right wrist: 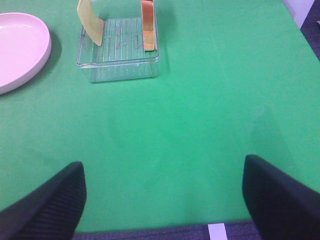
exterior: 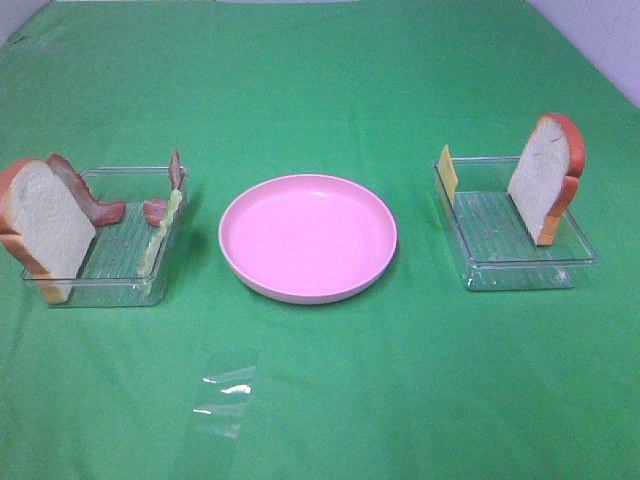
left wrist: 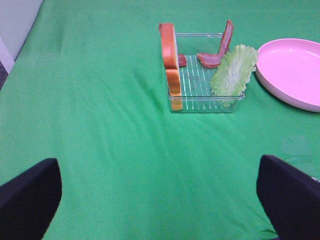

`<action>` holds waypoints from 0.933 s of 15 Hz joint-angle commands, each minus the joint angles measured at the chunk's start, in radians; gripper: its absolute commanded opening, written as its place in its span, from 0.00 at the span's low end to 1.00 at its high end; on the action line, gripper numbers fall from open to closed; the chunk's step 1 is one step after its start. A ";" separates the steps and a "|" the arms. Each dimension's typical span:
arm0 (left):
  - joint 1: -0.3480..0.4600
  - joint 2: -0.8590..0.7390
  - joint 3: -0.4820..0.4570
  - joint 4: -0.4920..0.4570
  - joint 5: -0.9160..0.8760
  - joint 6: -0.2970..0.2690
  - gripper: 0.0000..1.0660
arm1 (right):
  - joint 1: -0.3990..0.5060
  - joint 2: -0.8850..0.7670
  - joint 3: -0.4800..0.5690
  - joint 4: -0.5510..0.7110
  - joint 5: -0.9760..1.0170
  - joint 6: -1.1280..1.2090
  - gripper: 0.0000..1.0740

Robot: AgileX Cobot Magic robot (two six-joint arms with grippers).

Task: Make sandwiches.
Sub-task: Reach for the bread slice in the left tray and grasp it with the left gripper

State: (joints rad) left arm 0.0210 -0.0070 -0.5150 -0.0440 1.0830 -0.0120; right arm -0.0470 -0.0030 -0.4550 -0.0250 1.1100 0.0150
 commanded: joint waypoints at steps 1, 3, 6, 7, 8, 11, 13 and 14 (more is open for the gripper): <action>0.007 0.000 0.000 -0.007 -0.010 0.029 0.92 | -0.001 -0.031 0.002 -0.003 -0.002 -0.003 0.76; 0.007 0.000 0.000 -0.030 -0.009 0.082 0.92 | -0.001 -0.031 0.002 -0.003 -0.002 -0.003 0.76; 0.007 0.000 0.000 -0.032 -0.009 0.081 0.92 | -0.001 -0.031 0.002 -0.003 -0.002 -0.003 0.76; 0.007 0.000 0.000 -0.029 -0.010 0.077 0.92 | -0.001 -0.031 0.002 -0.003 -0.002 -0.003 0.76; 0.007 0.000 0.000 -0.024 -0.010 0.074 0.92 | -0.001 -0.031 0.002 -0.003 -0.002 -0.003 0.76; 0.007 0.046 -0.028 0.006 0.011 0.073 0.95 | -0.001 -0.031 0.002 -0.003 -0.002 -0.003 0.76; 0.007 0.354 -0.159 -0.035 0.156 0.071 0.95 | -0.001 -0.031 0.002 -0.003 -0.002 -0.003 0.76; 0.007 0.498 -0.233 -0.040 0.197 0.070 0.95 | -0.001 -0.031 0.002 -0.003 -0.002 -0.003 0.76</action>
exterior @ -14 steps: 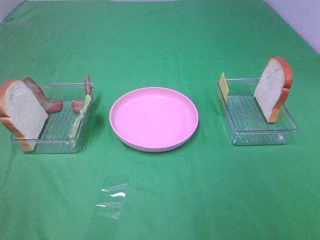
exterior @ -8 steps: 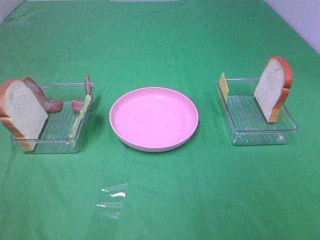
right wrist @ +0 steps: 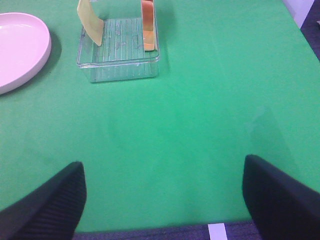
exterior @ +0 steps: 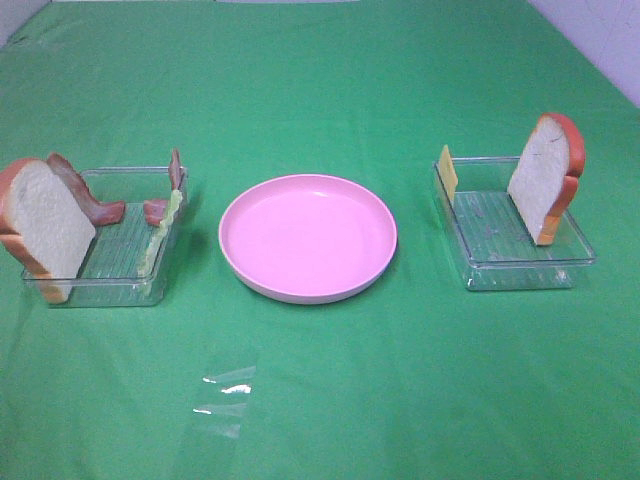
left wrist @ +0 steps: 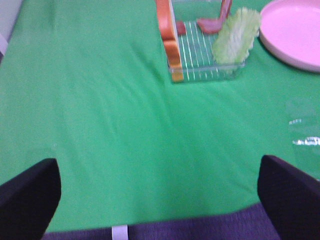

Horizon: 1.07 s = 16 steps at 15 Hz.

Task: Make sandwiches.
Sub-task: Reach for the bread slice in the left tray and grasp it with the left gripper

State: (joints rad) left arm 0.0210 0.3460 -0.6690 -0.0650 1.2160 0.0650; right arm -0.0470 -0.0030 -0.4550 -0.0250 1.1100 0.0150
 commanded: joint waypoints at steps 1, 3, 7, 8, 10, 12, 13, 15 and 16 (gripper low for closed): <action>0.007 0.275 -0.152 -0.015 0.085 -0.007 0.95 | -0.001 -0.031 0.002 -0.003 -0.002 -0.003 0.76; 0.007 0.473 -0.276 -0.005 0.098 -0.007 0.95 | -0.001 -0.031 0.002 -0.003 -0.002 -0.003 0.76; 0.007 0.919 -0.547 0.045 0.098 0.014 0.95 | -0.001 -0.031 0.002 -0.003 -0.002 -0.003 0.76; 0.007 0.971 -0.576 0.050 0.098 0.015 0.95 | -0.001 -0.031 0.002 -0.003 -0.002 -0.003 0.76; 0.007 1.237 -0.740 0.042 0.098 0.037 0.95 | -0.001 -0.031 0.002 -0.003 -0.002 -0.003 0.76; -0.004 1.335 -0.809 0.042 0.098 0.041 0.95 | -0.001 -0.031 0.002 -0.003 -0.002 -0.003 0.76; -0.025 1.403 -0.856 0.037 0.098 0.056 0.95 | -0.001 -0.031 0.002 -0.003 -0.002 -0.003 0.76; -0.067 1.496 -0.899 0.025 0.097 0.058 0.95 | -0.001 -0.031 0.002 -0.003 -0.002 -0.003 0.76; -0.073 1.543 -0.916 0.013 0.098 0.044 0.95 | -0.001 -0.031 0.002 -0.003 -0.002 -0.003 0.76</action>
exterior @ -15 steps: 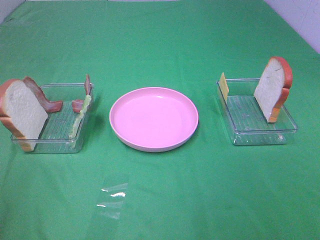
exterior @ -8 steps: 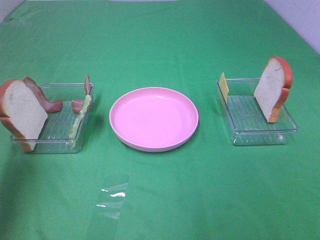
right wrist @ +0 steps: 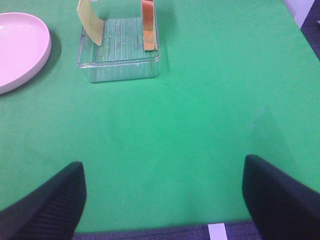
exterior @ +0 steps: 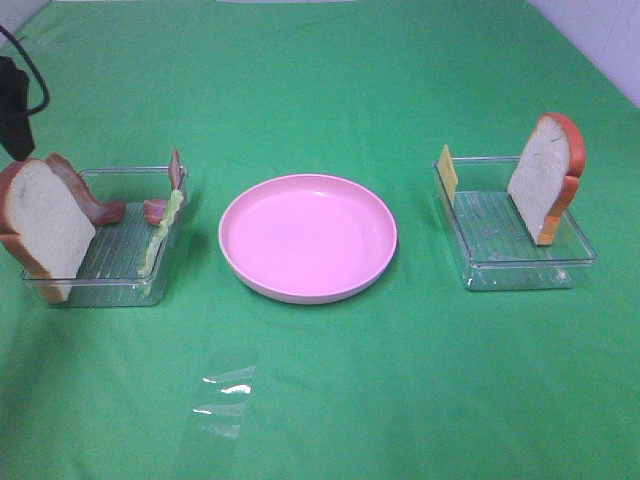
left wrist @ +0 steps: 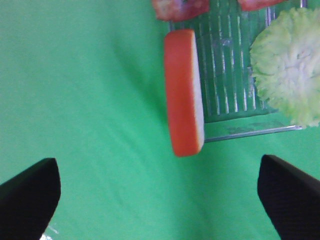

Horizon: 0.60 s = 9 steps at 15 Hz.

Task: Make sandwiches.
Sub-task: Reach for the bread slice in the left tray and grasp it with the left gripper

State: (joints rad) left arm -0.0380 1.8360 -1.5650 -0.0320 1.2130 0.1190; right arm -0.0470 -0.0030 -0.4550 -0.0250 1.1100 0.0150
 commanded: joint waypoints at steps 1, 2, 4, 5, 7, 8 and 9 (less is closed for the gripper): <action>-0.013 0.090 -0.022 -0.032 0.101 -0.027 0.95 | -0.001 -0.031 0.002 -0.003 -0.002 -0.003 0.76; -0.013 0.128 -0.022 -0.032 0.085 -0.032 0.95 | -0.001 -0.031 0.002 -0.003 -0.002 -0.003 0.76; -0.013 0.176 -0.021 -0.051 0.066 -0.015 0.94 | -0.001 -0.031 0.002 -0.003 -0.002 -0.003 0.76; -0.013 0.200 -0.021 -0.051 0.059 -0.011 0.94 | -0.001 -0.031 0.002 -0.003 -0.002 -0.003 0.76; -0.013 0.230 -0.021 -0.052 0.055 0.001 0.93 | -0.001 -0.031 0.002 -0.003 -0.002 -0.003 0.76; -0.013 0.239 -0.021 -0.048 0.055 0.002 0.90 | -0.001 -0.031 0.002 -0.003 -0.002 -0.003 0.76; -0.013 0.242 -0.021 -0.043 0.052 0.003 0.83 | -0.001 -0.031 0.002 -0.003 -0.002 -0.003 0.76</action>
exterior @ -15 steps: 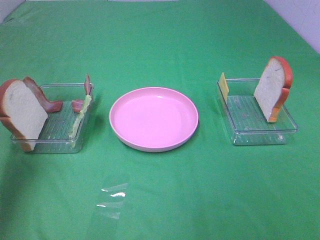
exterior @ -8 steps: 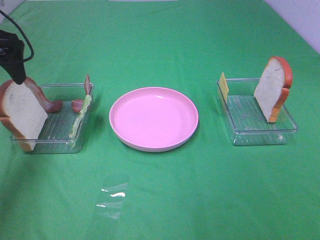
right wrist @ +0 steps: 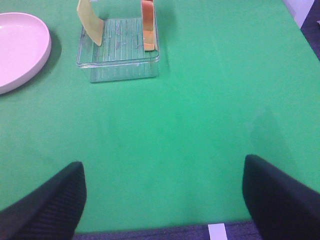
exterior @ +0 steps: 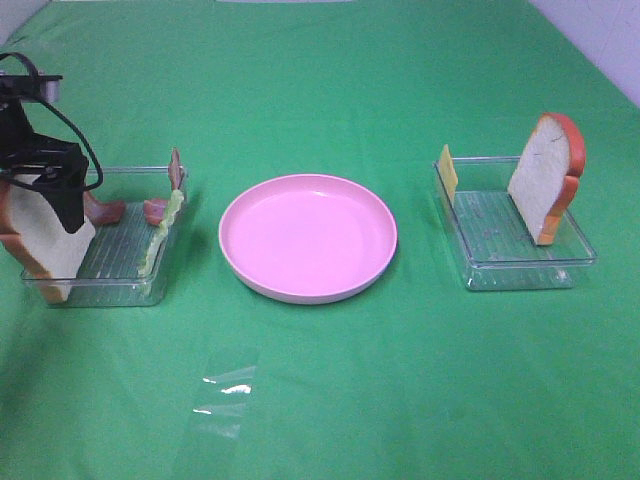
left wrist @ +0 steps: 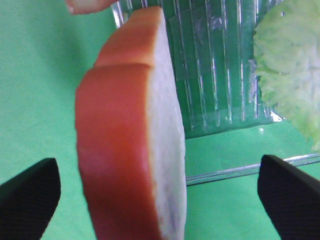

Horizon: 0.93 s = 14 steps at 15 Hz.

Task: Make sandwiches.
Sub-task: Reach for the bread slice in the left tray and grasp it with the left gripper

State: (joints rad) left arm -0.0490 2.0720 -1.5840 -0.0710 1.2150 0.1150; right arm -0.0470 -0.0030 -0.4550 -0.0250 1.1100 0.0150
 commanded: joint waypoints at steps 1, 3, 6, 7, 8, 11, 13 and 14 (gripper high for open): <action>-0.002 0.006 -0.002 0.000 0.041 0.008 0.72 | -0.001 -0.031 0.002 -0.003 -0.002 -0.003 0.76; -0.002 0.006 -0.002 0.004 0.022 0.006 0.53 | -0.001 -0.031 0.002 -0.003 -0.002 -0.003 0.76; -0.002 0.006 -0.002 0.003 0.002 0.004 0.44 | -0.001 -0.031 0.002 -0.003 -0.002 -0.003 0.76; -0.002 0.006 -0.002 0.003 0.002 0.000 0.44 | -0.001 -0.031 0.002 -0.003 -0.002 -0.003 0.76; -0.002 0.006 -0.002 0.002 0.001 0.000 0.44 | -0.001 -0.031 0.002 -0.003 -0.002 -0.003 0.76; -0.002 0.006 -0.002 -0.006 -0.006 0.000 0.44 | -0.001 -0.031 0.002 -0.003 -0.002 -0.003 0.76; -0.002 0.006 -0.002 -0.014 -0.010 0.000 0.36 | -0.001 -0.031 0.002 -0.003 -0.002 -0.003 0.76; -0.002 0.006 -0.002 -0.014 -0.010 0.000 0.27 | -0.001 -0.031 0.002 -0.003 -0.002 -0.003 0.76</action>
State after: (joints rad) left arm -0.0490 2.0720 -1.5840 -0.0760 1.2080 0.1180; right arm -0.0470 -0.0030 -0.4550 -0.0250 1.1100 0.0150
